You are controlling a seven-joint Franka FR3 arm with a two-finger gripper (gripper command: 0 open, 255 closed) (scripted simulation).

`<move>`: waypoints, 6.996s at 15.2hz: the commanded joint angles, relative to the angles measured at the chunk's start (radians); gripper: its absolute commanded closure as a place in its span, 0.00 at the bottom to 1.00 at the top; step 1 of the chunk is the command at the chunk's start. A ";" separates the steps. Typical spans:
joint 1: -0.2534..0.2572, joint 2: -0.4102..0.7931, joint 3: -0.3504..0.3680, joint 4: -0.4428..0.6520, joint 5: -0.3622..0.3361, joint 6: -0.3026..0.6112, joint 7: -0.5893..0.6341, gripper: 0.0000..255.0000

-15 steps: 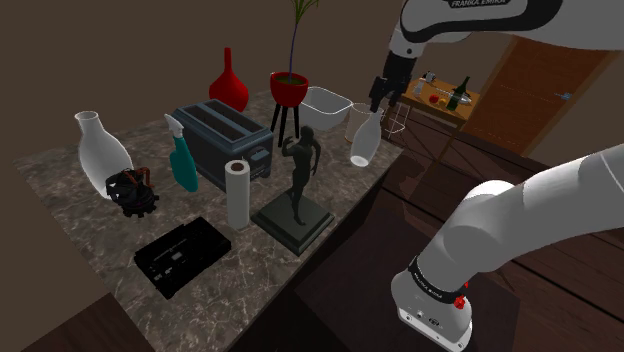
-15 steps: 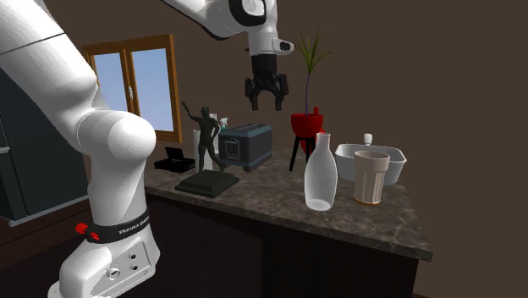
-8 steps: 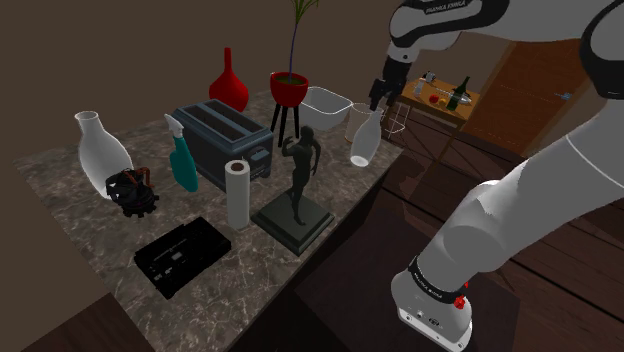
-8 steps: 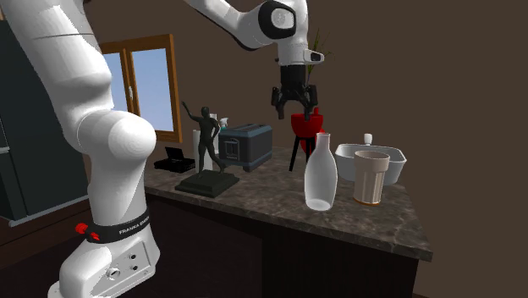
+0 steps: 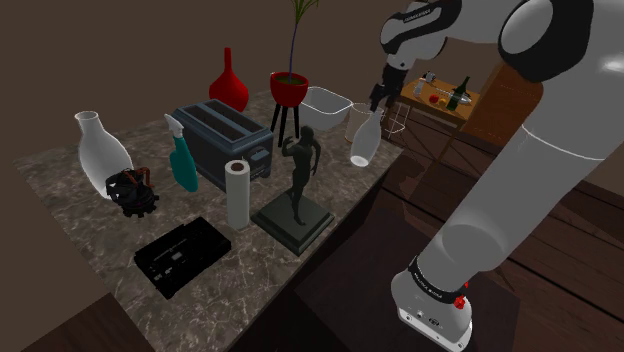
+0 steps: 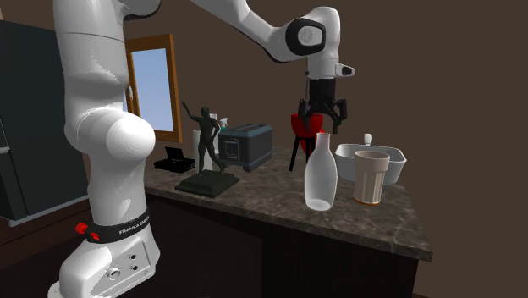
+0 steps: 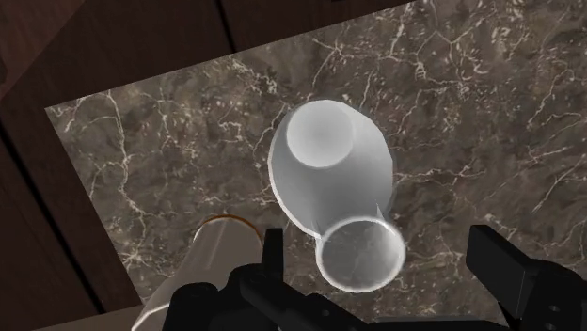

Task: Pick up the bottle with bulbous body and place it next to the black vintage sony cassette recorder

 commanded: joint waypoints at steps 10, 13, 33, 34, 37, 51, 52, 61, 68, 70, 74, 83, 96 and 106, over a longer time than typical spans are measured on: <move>-0.009 0.062 -0.004 -0.038 0.046 0.088 -0.037 0.00; -0.009 0.062 -0.004 -0.038 0.046 0.088 -0.037 0.00; -0.004 0.018 -0.004 0.042 0.013 -0.026 -0.013 1.00; -0.003 0.015 -0.004 0.052 0.010 -0.039 -0.011 1.00; -0.002 0.005 -0.003 0.083 0.004 -0.078 -0.005 1.00; -0.001 -0.007 -0.002 0.259 -0.006 -0.264 0.004 1.00; -0.002 -0.006 -0.003 0.274 -0.005 -0.278 0.004 1.00; -0.007 0.019 -0.008 0.421 0.009 -0.405 -0.004 1.00; -0.020 0.058 -0.016 0.558 0.033 -0.510 -0.017 1.00; -0.025 0.073 -0.019 0.602 0.043 -0.543 -0.022 1.00; -0.041 0.109 -0.026 0.698 0.067 -0.610 -0.034 1.00; -0.119 0.234 -0.044 0.984 0.157 -0.794 -0.069 1.00; 0.141 -0.157 0.116 0.595 -0.094 -0.727 0.255 1.00; 0.217 -0.369 0.338 0.379 -0.138 -0.726 0.552 1.00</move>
